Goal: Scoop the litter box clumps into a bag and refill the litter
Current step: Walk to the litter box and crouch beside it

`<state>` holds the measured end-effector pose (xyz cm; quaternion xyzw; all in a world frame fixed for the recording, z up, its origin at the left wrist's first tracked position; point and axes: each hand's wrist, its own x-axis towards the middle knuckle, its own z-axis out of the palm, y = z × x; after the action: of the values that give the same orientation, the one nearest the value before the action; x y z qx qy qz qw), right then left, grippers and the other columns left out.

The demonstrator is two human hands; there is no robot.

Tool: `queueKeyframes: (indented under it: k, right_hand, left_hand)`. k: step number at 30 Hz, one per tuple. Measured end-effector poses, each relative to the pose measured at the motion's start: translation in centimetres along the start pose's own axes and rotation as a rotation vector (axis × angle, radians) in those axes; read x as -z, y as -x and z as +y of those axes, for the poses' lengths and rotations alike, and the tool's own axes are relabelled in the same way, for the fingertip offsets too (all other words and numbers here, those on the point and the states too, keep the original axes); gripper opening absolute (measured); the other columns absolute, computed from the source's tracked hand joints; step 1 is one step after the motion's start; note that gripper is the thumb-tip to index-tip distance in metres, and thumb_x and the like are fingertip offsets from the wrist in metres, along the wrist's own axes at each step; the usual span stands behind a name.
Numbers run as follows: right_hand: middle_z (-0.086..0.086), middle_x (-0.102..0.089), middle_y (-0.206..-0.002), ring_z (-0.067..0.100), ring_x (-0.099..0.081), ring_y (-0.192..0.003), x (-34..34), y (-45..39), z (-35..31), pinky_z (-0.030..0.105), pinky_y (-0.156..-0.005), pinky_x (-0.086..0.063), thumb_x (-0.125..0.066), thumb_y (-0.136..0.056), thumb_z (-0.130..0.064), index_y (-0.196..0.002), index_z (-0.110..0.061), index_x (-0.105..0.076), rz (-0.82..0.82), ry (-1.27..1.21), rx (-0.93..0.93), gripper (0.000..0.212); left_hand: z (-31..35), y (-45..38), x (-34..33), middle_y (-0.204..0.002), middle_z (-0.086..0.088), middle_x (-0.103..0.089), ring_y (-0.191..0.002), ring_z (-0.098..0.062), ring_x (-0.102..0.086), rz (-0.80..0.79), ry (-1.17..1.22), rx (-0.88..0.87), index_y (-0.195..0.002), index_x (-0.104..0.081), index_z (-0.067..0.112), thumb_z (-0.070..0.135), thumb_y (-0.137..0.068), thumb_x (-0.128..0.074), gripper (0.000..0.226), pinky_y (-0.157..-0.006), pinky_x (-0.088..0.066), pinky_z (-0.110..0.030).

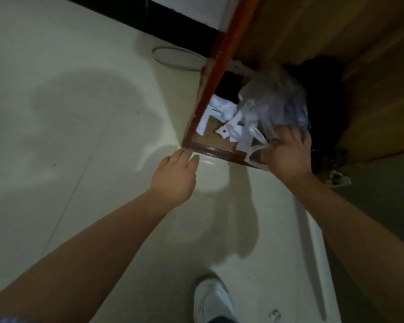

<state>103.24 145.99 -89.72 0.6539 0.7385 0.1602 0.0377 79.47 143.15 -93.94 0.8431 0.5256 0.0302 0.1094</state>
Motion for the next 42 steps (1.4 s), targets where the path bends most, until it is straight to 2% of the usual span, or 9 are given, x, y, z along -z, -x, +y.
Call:
queueKeyframes:
  k: [2,7,15,18,20,22,30,36,42]
  right_hand:
    - [0.017,-0.067,-0.087,0.032,-0.061,-0.083,-0.3,2.5,1.4,0.038,-0.085,-0.047,-0.043,-0.068,-0.026,-0.059,-0.003,-0.068,-0.040,0.031,0.005,0.035]
    - [0.021,-0.067,-0.084,0.039,-0.065,-0.071,-1.9,4.6,2.2,0.040,-0.059,-0.056,-0.062,-0.060,-0.006,-0.059,0.004,-0.066,-0.124,-0.120,-0.033,0.010]
    - [0.019,-0.068,-0.085,0.036,-0.066,-0.073,-2.3,2.3,1.6,0.038,-0.064,-0.055,-0.042,-0.068,-0.018,-0.065,-0.001,-0.065,0.076,-0.224,-0.059,0.030]
    - [0.025,-0.063,-0.084,0.031,-0.049,-0.081,-2.8,2.9,1.9,0.037,-0.073,-0.041,-0.042,-0.071,-0.014,-0.082,-0.003,-0.050,0.293,-0.223,-0.093,0.017]
    - [0.026,-0.061,-0.085,0.028,-0.038,-0.081,-3.6,3.8,1.5,0.040,-0.076,-0.031,-0.044,-0.073,-0.013,-0.083,-0.007,-0.039,0.388,-0.223,-0.103,0.012]
    - [0.025,-0.062,-0.083,0.027,-0.037,-0.081,-4.0,4.7,0.4,0.039,-0.078,-0.030,-0.045,-0.072,-0.014,-0.082,-0.009,-0.037,0.406,-0.203,-0.094,0.013]
    - [0.012,-0.061,-0.068,0.019,-0.037,-0.073,-0.8,8.0,-11.1,0.032,-0.073,-0.025,-0.045,-0.072,-0.014,-0.063,-0.007,-0.055,0.362,-0.332,0.257,0.016]
    - [0.012,-0.061,-0.067,0.023,-0.048,-0.068,2.4,7.8,-23.3,0.031,-0.069,-0.028,-0.047,-0.076,-0.011,-0.061,-0.006,-0.055,0.376,-0.531,0.595,0.018]
    - [0.011,-0.061,-0.066,0.025,-0.045,-0.068,8.2,3.3,-36.0,0.032,-0.065,-0.026,-0.049,-0.073,-0.010,-0.062,-0.008,-0.056,0.501,-0.618,0.892,0.013]
  left_hand:
    - [2.0,-2.8,0.1,-0.094,-0.016,-0.069,-0.085,-0.029,-0.069,0.021,0.042,-0.043,-0.097,-0.069,0.001,0.013,-0.065,-0.056,0.036,-0.063,-0.055,-0.030]
    - [6.6,-11.6,-1.1,-0.145,-0.023,-0.027,-0.133,-0.035,-0.029,-0.155,0.053,0.192,-0.142,-0.019,-0.003,0.008,-0.094,-0.037,0.052,-0.102,-0.035,-0.041]
    - [7.6,-14.8,-2.6,-0.139,-0.023,-0.033,-0.129,-0.034,-0.034,-0.174,0.177,0.374,-0.133,-0.030,-0.004,0.024,-0.096,-0.041,0.048,-0.106,-0.030,-0.036]
    - [6.8,-13.1,-2.1,-0.130,-0.027,-0.042,-0.119,-0.035,-0.046,-0.028,0.227,0.370,-0.127,-0.037,-0.007,0.026,-0.089,-0.054,0.054,-0.095,-0.041,-0.035]
    - [5.6,-11.1,-2.0,-0.091,-0.031,-0.060,-0.076,-0.038,-0.064,0.114,0.242,0.229,-0.094,-0.055,-0.012,0.021,-0.070,-0.069,0.044,-0.057,-0.053,-0.030]
    - [4.1,-8.3,-1.9,-0.060,-0.021,-0.057,-0.046,-0.031,-0.058,0.169,0.236,0.108,-0.072,-0.050,-0.004,0.023,-0.062,-0.056,0.029,-0.037,-0.043,-0.022]
    - [-3.4,6.6,-2.2,-0.060,-0.016,-0.055,-0.046,-0.028,-0.056,0.107,0.168,-0.016,-0.072,-0.058,-0.004,0.028,-0.067,-0.040,0.037,-0.037,-0.040,-0.021]
    - [-12.7,20.2,-1.5,-0.061,-0.012,-0.054,-0.059,-0.017,-0.046,0.194,0.168,0.287,-0.080,-0.049,0.005,0.029,-0.070,-0.042,0.027,-0.050,-0.034,-0.024]
    - [-18.9,30.5,2.7,-0.067,-0.022,-0.056,-0.056,-0.035,-0.059,0.325,0.172,0.804,-0.077,-0.057,-0.006,0.029,-0.072,-0.037,0.042,-0.043,-0.044,-0.032]
